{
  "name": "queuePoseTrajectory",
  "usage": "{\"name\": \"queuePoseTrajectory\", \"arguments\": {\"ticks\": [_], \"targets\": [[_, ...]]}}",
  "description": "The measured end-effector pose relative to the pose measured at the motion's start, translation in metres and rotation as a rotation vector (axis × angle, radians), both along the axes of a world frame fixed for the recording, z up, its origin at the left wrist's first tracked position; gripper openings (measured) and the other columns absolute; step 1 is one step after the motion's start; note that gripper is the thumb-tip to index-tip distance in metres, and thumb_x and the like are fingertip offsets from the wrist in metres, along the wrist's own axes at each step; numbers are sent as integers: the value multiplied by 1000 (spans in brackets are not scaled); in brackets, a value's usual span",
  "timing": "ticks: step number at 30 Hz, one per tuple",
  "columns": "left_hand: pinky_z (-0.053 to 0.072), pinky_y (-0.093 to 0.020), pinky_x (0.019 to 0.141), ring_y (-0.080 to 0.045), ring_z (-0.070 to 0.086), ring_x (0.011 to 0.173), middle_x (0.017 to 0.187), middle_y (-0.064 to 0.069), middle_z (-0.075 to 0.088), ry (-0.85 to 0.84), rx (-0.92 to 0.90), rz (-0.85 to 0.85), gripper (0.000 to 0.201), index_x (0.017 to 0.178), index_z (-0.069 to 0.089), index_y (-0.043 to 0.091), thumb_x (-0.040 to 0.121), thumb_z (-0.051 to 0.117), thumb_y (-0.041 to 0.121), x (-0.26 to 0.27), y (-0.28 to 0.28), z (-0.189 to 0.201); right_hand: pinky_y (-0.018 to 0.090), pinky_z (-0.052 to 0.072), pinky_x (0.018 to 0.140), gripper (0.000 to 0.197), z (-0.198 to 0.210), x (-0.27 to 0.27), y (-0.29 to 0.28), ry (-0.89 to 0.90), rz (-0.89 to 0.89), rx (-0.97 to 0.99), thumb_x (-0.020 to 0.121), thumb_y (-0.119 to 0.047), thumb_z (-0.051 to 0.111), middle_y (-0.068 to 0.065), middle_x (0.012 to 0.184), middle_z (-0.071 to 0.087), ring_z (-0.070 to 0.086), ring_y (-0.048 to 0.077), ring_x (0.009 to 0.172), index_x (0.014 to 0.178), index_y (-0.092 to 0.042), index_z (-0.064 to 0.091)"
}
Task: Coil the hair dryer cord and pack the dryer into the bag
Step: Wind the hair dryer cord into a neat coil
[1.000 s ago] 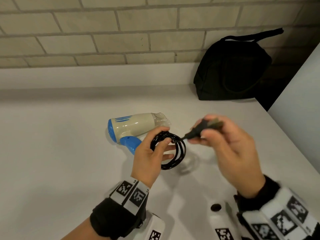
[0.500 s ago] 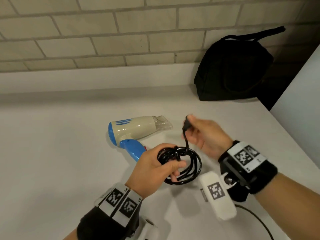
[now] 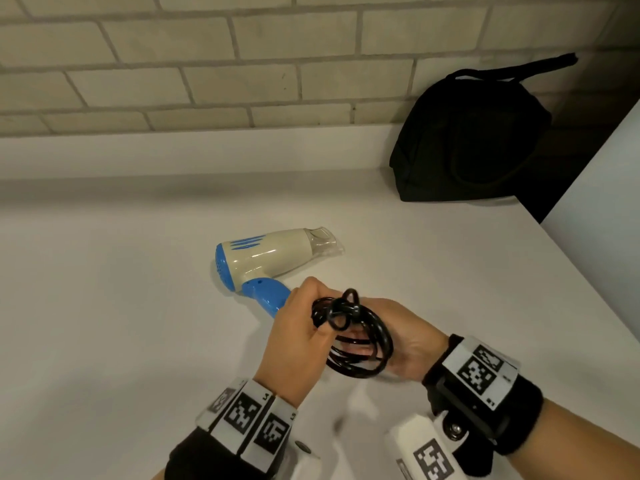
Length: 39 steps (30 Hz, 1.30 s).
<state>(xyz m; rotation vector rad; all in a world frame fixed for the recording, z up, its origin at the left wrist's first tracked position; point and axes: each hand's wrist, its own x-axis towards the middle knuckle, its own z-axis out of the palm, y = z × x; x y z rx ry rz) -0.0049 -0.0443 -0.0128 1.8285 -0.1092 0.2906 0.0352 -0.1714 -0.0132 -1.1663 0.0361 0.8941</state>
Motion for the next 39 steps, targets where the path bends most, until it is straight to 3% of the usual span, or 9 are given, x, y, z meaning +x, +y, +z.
{"name": "queuePoseTrajectory", "arguments": {"ticks": [5,8,12,16,19,22,29,34,39], "targets": [[51,-34,72,-24,61,80,80,-14,61,42,-63,143,18,72,41,25,78,51,11,4,1,1,23,56,74,54,2,-14,-3,-143,-22,-40,80,-53,42,6,95,71,68,14,85,105,-11,65],[48,-17,56,-5,58,62,64,2,53,127,-258,120,26,67,43,17,84,51,-1,8,-1,3,27,53,86,75,2,-26,-4,-282,38,-98,63,-68,60,2,96,69,65,11,90,109,-9,59],[46,-19,52,-4,58,62,62,4,54,213,-451,61,26,65,46,20,86,48,5,10,-2,5,33,54,87,72,7,-32,-6,-471,58,-260,50,-57,66,9,110,66,64,13,95,108,-16,57],[45,-15,53,-2,58,79,66,10,50,140,-101,105,35,69,33,24,87,47,-3,13,-2,2,27,51,86,81,15,-43,2,-649,68,-323,43,-71,68,-7,106,66,62,5,98,108,-25,55],[42,-17,51,-11,50,64,68,3,46,65,95,128,31,73,32,21,86,46,-3,14,0,7,40,53,85,46,6,-41,7,-729,-90,-461,69,-53,58,-2,99,67,64,13,94,103,-23,55],[40,-19,48,-12,48,60,70,0,49,106,142,98,28,76,33,20,85,47,-2,12,1,14,35,58,75,14,1,-30,3,-682,-221,-450,90,-20,46,7,94,67,66,20,88,87,-16,59],[37,-13,40,-9,44,53,64,2,47,190,49,137,35,67,33,22,79,60,4,12,2,15,35,52,74,10,-3,-22,2,-666,-311,-435,85,-6,52,21,92,67,62,25,79,89,-4,61],[38,-14,41,-8,41,53,64,3,45,164,-13,154,40,68,32,24,77,62,-2,13,-2,18,9,44,64,28,-5,-16,5,-623,-407,-382,76,5,55,0,86,58,54,10,76,89,-18,52],[42,-10,45,-2,49,58,73,2,51,134,-51,136,42,74,35,28,75,60,-6,10,-2,17,24,45,73,24,-7,-13,8,-521,-298,-391,76,2,52,0,83,60,56,13,79,95,-12,58]]}}
